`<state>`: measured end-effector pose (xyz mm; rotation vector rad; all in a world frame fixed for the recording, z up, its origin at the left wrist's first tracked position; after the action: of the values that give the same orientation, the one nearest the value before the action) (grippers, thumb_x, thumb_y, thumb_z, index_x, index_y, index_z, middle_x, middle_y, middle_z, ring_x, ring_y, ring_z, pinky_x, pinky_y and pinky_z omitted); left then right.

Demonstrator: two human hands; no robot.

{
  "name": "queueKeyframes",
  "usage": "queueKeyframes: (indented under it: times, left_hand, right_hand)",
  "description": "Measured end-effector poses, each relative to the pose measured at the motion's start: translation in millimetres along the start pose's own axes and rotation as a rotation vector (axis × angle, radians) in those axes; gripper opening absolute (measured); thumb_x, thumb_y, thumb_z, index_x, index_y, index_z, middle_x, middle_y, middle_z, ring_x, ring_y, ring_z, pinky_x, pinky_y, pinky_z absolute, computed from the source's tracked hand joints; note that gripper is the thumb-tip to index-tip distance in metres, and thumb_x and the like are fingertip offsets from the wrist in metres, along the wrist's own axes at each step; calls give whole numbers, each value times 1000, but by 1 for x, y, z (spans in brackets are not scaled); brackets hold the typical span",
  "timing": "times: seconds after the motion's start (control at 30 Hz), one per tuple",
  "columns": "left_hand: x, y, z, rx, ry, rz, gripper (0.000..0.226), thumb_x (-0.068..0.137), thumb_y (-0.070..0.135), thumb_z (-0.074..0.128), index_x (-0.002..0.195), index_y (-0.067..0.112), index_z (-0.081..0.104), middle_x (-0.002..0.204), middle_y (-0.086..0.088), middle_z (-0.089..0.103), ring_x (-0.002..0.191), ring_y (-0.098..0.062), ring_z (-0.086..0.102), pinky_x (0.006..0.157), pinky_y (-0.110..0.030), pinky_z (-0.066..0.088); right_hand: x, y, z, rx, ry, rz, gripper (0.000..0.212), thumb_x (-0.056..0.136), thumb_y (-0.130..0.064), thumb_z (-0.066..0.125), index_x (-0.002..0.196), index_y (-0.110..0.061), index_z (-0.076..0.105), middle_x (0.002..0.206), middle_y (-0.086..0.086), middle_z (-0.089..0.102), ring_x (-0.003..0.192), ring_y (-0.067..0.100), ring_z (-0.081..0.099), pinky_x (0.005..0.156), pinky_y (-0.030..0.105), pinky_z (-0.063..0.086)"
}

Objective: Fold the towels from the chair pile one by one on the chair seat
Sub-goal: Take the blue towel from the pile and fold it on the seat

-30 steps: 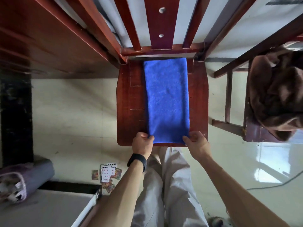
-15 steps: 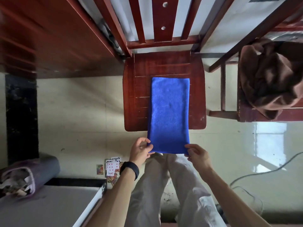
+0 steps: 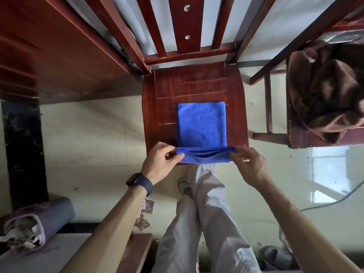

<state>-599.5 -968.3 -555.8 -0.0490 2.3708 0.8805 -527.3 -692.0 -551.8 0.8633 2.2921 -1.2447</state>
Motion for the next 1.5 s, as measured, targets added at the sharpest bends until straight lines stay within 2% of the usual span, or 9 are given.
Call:
queueKeyframes:
  times: [0.07, 0.17, 0.27, 0.47, 0.67, 0.93, 1.1, 1.23, 1.5]
  left_hand:
    - [34, 8, -4, -134, -16, -40, 20, 86, 30, 74, 95, 13, 72, 95, 2, 65, 84, -11, 62, 79, -20, 47]
    - [78, 16, -1, -262, -34, -143, 39, 87, 47, 64, 90, 9, 67, 76, -1, 62, 68, -10, 53, 68, -27, 41]
    - [112, 21, 7, -281, 33, -189, 38, 93, 43, 58, 94, 6, 66, 86, -16, 67, 78, -22, 59, 72, -37, 42]
    - [148, 10, 23, -142, 74, -257, 37, 101, 34, 47, 69, 16, 43, 70, -5, 55, 78, -34, 56, 61, -31, 27]
    - [159, 9, 29, -75, 133, -277, 35, 99, 43, 45, 78, 17, 53, 79, -7, 65, 81, -34, 61, 62, -30, 34]
    - [155, 14, 31, 77, 230, -254, 41, 95, 57, 42, 89, 19, 57, 83, -7, 70, 81, -35, 64, 62, -36, 48]
    - [118, 19, 44, 366, 477, 63, 48, 91, 50, 50, 122, 13, 56, 122, -9, 60, 108, -33, 55, 84, -45, 44]
    - [107, 18, 80, 586, 227, 401, 67, 94, 47, 47, 152, 16, 33, 160, -2, 27, 148, -23, 23, 117, -49, 18]
    - [135, -5, 88, 642, 190, 365, 80, 87, 68, 41, 155, 32, 21, 164, 3, 5, 152, -18, 4, 117, -58, 4]
  right_hand:
    - [31, -14, 1, -8, 2, 21, 20, 93, -35, 64, 107, -22, 71, 91, -4, 68, 82, 14, 67, 78, 26, 47]
    - [75, -31, 6, -51, 19, 60, 28, 99, -34, 54, 120, -18, 65, 97, -4, 64, 87, 15, 55, 72, 19, 38]
    - [112, -40, 15, -8, 57, 78, 29, 101, -32, 51, 122, -15, 62, 101, -2, 64, 87, 15, 55, 58, 4, 36]
    - [151, -40, 33, -48, 65, 109, 29, 101, -34, 48, 116, -15, 63, 103, 6, 70, 97, 28, 63, 86, 38, 50]
    - [161, -35, 40, -79, 97, 128, 29, 103, -34, 46, 115, -13, 62, 95, 0, 62, 89, 21, 55, 76, 25, 36]
    - [160, -34, 47, -160, 180, 56, 27, 101, -35, 45, 106, -11, 56, 104, 12, 65, 101, 35, 57, 84, 38, 41]
    - [119, -24, 61, -324, 372, -142, 40, 99, -34, 49, 129, -8, 51, 124, 16, 53, 112, 38, 48, 95, 46, 37]
    - [100, -12, 90, -622, 254, -479, 51, 100, -29, 45, 149, -12, 42, 154, 10, 42, 144, 31, 35, 113, 51, 28]
    - [126, 13, 99, -720, 187, -396, 70, 101, -53, 37, 160, -24, 13, 168, 0, 7, 155, 19, 6, 119, 62, 6]
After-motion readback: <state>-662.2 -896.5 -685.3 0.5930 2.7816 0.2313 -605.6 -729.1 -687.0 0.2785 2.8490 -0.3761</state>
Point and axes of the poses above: each hand's wrist, its own x-axis towards the middle knuckle, its own z-axis out of the palm, y = z × x, the point moved 2 cm from there along x, towards the middle knuckle
